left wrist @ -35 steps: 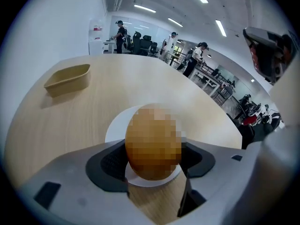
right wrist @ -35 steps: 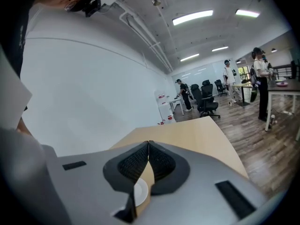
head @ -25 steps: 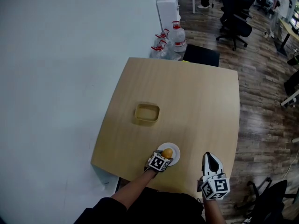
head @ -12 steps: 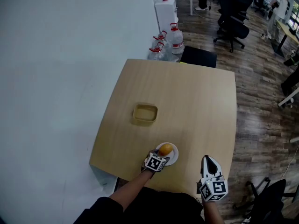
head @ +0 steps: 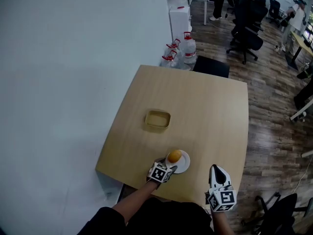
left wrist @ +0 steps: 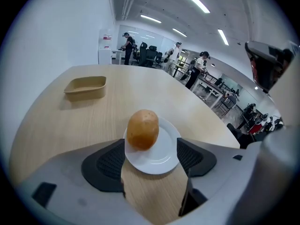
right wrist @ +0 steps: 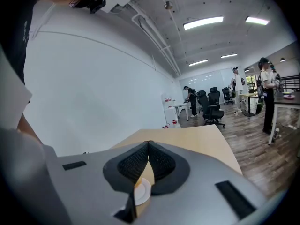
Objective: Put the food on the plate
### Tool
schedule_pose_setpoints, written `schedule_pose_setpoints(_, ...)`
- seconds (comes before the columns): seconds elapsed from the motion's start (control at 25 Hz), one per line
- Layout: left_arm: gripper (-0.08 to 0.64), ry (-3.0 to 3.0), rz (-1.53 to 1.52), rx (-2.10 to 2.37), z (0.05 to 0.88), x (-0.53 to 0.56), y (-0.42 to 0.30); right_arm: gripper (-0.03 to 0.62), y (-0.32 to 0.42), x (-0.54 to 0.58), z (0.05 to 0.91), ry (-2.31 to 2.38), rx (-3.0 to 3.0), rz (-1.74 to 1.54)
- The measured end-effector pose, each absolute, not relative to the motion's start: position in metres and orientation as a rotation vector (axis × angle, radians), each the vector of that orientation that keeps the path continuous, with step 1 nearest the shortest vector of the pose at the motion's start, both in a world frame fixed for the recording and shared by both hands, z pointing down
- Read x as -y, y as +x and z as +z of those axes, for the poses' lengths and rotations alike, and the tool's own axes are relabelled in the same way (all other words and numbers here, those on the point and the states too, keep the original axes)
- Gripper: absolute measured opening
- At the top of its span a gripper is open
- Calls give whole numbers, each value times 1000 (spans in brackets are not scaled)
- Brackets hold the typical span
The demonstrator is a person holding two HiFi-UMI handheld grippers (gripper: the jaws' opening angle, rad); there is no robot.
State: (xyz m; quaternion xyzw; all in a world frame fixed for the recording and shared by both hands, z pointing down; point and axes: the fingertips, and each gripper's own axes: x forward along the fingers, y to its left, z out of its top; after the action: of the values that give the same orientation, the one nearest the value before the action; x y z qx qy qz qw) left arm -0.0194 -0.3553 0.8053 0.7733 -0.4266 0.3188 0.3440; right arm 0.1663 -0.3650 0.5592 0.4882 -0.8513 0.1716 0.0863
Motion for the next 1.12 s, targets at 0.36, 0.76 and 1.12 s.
schedule_pose_setpoints(0.36,321,2194,638,1228,712,321,-37,60,146,331,548,1463,2524,460)
schedule_pose_setpoints(0.76,321,2285,198,1355,584,249,-63,60,110,256,530,1470,2520,395)
schedule_pose_setpoints(1.12,318,2340,-178,1244,496,149,-66,60,95,150,508,1591,2408,335)
